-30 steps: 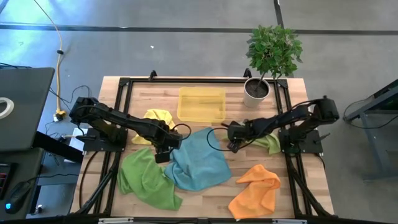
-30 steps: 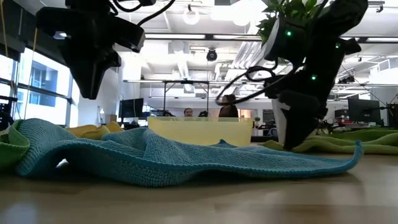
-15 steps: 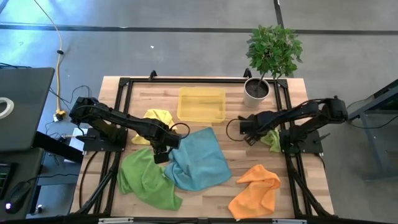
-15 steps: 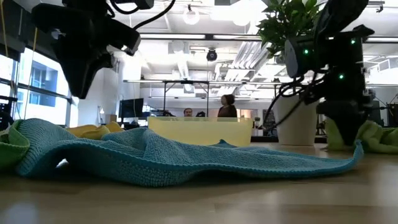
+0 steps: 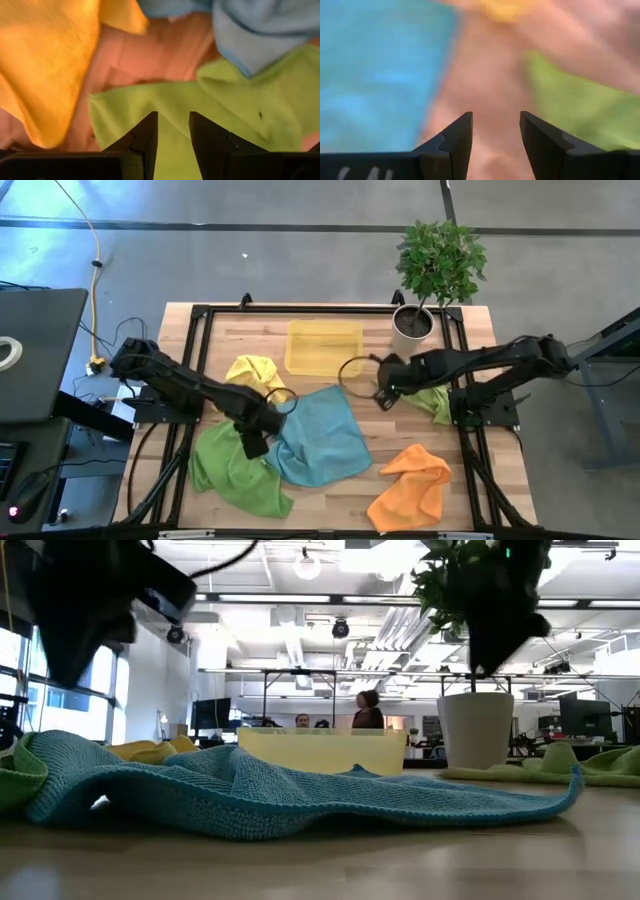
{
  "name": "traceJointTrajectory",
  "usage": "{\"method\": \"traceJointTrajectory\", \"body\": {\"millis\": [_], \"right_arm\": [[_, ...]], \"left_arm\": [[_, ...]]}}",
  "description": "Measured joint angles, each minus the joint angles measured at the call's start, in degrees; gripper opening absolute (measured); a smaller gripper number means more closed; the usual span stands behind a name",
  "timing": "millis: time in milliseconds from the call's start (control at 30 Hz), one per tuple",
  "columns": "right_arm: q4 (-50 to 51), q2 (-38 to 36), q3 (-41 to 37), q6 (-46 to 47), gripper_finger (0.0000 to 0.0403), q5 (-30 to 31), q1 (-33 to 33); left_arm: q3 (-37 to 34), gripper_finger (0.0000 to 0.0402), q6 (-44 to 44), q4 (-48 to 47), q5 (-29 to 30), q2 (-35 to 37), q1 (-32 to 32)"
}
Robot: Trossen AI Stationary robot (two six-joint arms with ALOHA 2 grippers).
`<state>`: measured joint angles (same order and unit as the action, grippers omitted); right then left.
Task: Fold microfiber towels
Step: Prepare the microfiber cloths
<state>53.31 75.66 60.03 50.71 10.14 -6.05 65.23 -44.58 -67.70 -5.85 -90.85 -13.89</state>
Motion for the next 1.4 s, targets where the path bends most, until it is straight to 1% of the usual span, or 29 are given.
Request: {"method": "traceJointTrajectory", "body": {"millis": [167,300,367,467,567,667,767,900,967,1100,1300,1367,1400], "right_arm": [[-10.6,1.6,0.0,0.0,0.0156,-8.5,-10.3],[-15.6,5.3,0.0,3.9,0.0156,-12.2,-19.2],[-17.6,7.9,0.0,6.6,0.0156,-12.2,-23.6],[-20.1,12.8,0.0,13.1,0.0156,-10.2,-29.2],[-25.9,18.0,0.0,19.1,0.0156,-10.1,-33.5],[-31.2,22.3,0.0,21.4,0.0156,-11.0,-37.0],[-32.4,24.9,0.0,22.5,0.0156,-11.2,-39.6],[-28.3,27.0,0.0,22.8,0.0156,-11.6,-41.9],[-24.6,27.3,0.0,22.5,0.0156,-12.6,-42.9],[-13.8,27.3,0.0,23.9,0.0156,-18.1,-44.5],[-0.3,27.2,0.0,23.9,0.0156,-31.4,-46.8],[3.1,27.1,0.0,23.9,0.0156,-34.0,-47.7],[4.0,26.9,0.0,23.9,0.0156,-34.3,-48.1]], "left_arm": [[0.0,0.0101,-5.6,1.1,1.1,0.0,-7.6],[0.0,0.0101,-9.6,6.4,1.8,0.0,-14.2],[0.0,0.0101,-11.6,10.6,3.8,0.0,-17.4],[0.0,0.0101,-15.4,18.0,8.7,-0.5,-21.9],[0.0,0.0101,-18.6,24.0,11.3,-1.6,-25.9],[0.0,0.0101,-20.5,28.4,12.4,-4.3,-29.3],[0.0,0.0101,-20.8,31.4,13.9,-7.8,-31.6],[0.0,0.0101,-21.9,32.3,14.6,-13.1,-32.9],[0.0,0.0101,-22.8,32.3,13.5,-15.3,-33.3],[0.2,0.0101,-24.9,32.2,7.6,-17.8,-34.0],[0.1,0.0101,-31.7,29.7,-2.0,-17.4,-38.8],[-0.1,0.0101,-35.2,27.9,-5.8,-17.0,-40.7],[-0.1,0.0101,-36.7,27.4,-7.0,-16.9,-41.6]]}}
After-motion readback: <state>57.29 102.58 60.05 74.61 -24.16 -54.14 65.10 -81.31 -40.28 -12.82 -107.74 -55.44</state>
